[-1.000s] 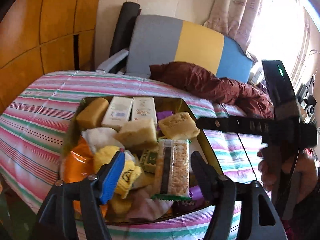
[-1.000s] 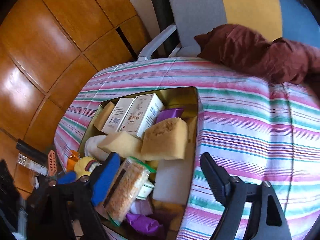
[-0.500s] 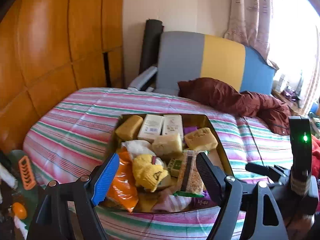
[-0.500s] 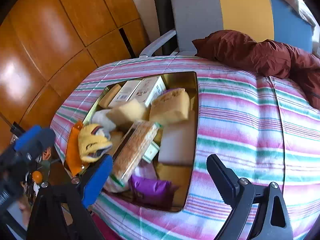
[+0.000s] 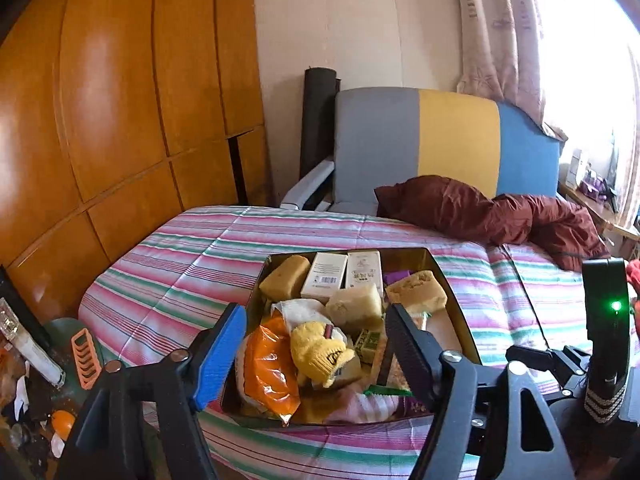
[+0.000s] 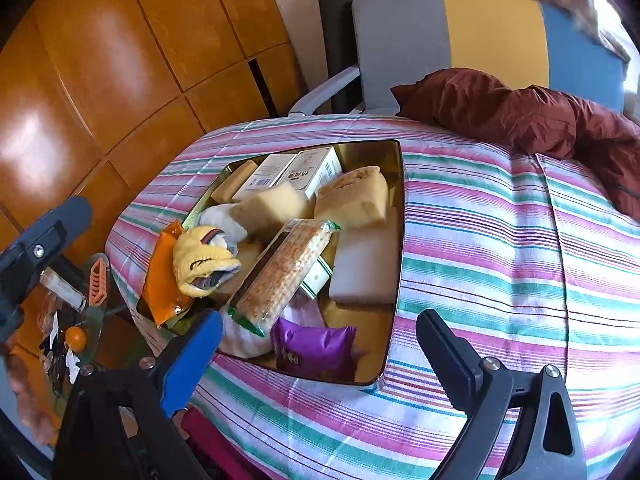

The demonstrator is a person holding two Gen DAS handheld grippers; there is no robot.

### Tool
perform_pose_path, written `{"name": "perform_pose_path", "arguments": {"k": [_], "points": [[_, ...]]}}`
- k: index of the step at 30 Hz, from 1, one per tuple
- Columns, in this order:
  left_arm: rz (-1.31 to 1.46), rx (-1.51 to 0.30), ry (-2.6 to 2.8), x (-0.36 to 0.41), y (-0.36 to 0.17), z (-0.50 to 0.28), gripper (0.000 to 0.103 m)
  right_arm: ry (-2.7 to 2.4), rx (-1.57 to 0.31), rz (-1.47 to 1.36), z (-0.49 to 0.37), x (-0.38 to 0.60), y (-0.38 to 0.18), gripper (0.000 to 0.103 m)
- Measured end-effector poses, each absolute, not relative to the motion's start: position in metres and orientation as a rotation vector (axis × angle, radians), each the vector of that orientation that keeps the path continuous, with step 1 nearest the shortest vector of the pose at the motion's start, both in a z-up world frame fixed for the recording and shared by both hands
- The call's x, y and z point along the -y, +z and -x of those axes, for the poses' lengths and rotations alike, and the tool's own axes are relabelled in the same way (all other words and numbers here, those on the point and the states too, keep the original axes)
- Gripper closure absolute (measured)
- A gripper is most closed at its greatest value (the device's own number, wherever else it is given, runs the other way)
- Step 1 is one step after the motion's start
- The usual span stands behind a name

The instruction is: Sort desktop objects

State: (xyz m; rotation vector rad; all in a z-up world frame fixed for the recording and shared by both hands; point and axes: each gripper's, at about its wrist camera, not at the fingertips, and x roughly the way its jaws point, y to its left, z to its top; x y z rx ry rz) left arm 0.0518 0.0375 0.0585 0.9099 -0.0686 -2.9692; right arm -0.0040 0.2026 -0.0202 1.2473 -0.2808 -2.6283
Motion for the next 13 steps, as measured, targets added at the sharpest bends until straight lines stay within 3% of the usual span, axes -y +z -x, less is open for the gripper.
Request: {"name": "perform_pose_path", "arguments": {"k": [5, 9, 13], "points": [[-0.963, -0.012, -2.991, -0.033, 0.052, -0.047, 0.037, -2.632, 0.270, -1.260, 0.003, -0.203, -0.024, 0.005], [-0.968, 0.004, -2.994, -0.033, 0.048, -0.045, 0.050, -2.650, 0.270, -1.271, 0.004, -0.205, -0.027, 0.004], [-0.997, -0.007, -2.983, -0.031, 0.042, -0.040, 0.050, -2.711, 0.264, -1.240, 0.004, -0.212, -0.024, 0.004]]}}
